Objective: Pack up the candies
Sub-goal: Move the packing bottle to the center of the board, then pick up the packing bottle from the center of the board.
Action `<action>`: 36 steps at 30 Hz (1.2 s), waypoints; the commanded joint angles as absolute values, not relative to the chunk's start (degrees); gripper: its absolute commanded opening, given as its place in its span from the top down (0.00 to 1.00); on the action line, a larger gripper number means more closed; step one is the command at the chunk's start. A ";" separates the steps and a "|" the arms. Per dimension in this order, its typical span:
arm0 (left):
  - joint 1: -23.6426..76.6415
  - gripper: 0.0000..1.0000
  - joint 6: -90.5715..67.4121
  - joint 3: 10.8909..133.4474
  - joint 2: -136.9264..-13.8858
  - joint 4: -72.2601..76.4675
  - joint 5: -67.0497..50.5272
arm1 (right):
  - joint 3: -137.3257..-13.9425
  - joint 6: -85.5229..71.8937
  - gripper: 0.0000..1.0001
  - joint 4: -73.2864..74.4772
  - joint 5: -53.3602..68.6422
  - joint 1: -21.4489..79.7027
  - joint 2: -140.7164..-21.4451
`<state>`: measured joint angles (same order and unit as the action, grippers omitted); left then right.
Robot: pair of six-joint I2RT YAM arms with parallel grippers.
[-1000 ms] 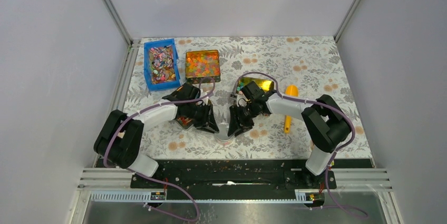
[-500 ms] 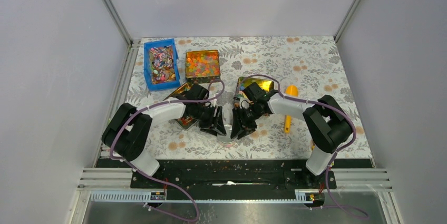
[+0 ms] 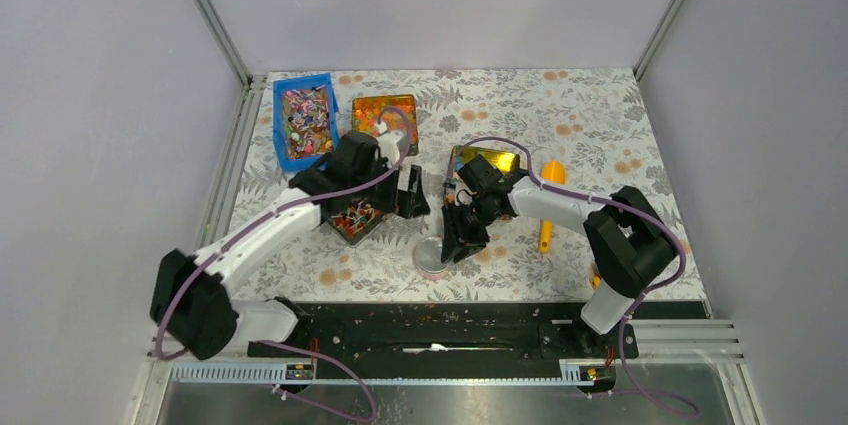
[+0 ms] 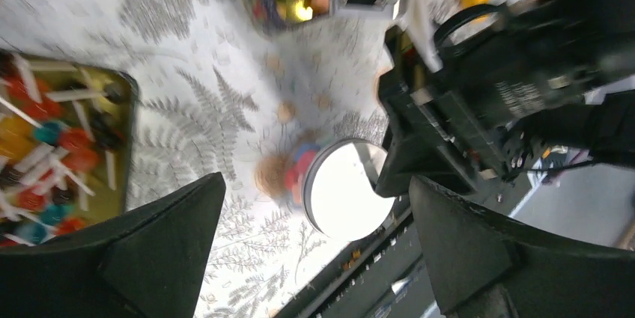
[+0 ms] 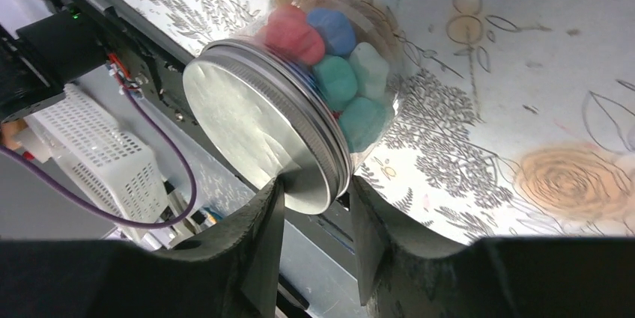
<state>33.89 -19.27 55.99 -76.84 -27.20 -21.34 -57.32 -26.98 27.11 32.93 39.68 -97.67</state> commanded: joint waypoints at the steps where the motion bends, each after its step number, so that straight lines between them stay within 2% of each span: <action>1: 32.50 0.02 -14.98 56.11 -68.41 -20.61 -17.56 | -54.16 -21.81 0.97 40.19 5.81 39.50 -100.19; 3: 32.27 0.02 -13.35 53.37 -64.25 -15.64 -17.95 | -54.88 -21.64 0.88 41.79 4.43 39.51 -99.41; 9: 31.99 0.01 -5.47 44.41 -53.11 -3.56 -21.04 | -56.75 -21.25 0.83 45.72 0.80 39.29 -98.74; 10: 31.99 0.01 -3.78 42.96 -51.74 -2.57 -22.05 | -56.77 -21.15 0.80 45.84 0.68 39.09 -98.38; 19: 31.99 0.01 11.13 32.90 -44.55 -6.30 -34.38 | -60.28 -17.46 0.10 46.14 4.75 38.86 -91.48; 21: 31.98 0.01 14.29 30.48 -44.35 -6.41 -40.17 | -61.94 -17.27 0.03 46.59 5.06 38.85 -90.19; 25: 32.08 0.01 17.14 25.71 -46.33 -3.83 -47.61 | -64.50 -16.98 0.00 46.48 5.33 38.47 -87.48; 36: 36.58 0.01 13.29 22.67 -60.41 10.70 -51.55 | -66.12 -16.98 0.00 46.38 5.27 35.26 -82.08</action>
<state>33.74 14.00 23.44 -55.61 0.82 -47.24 -64.42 -17.54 44.99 6.63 36.80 -84.58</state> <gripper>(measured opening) 0.989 0.993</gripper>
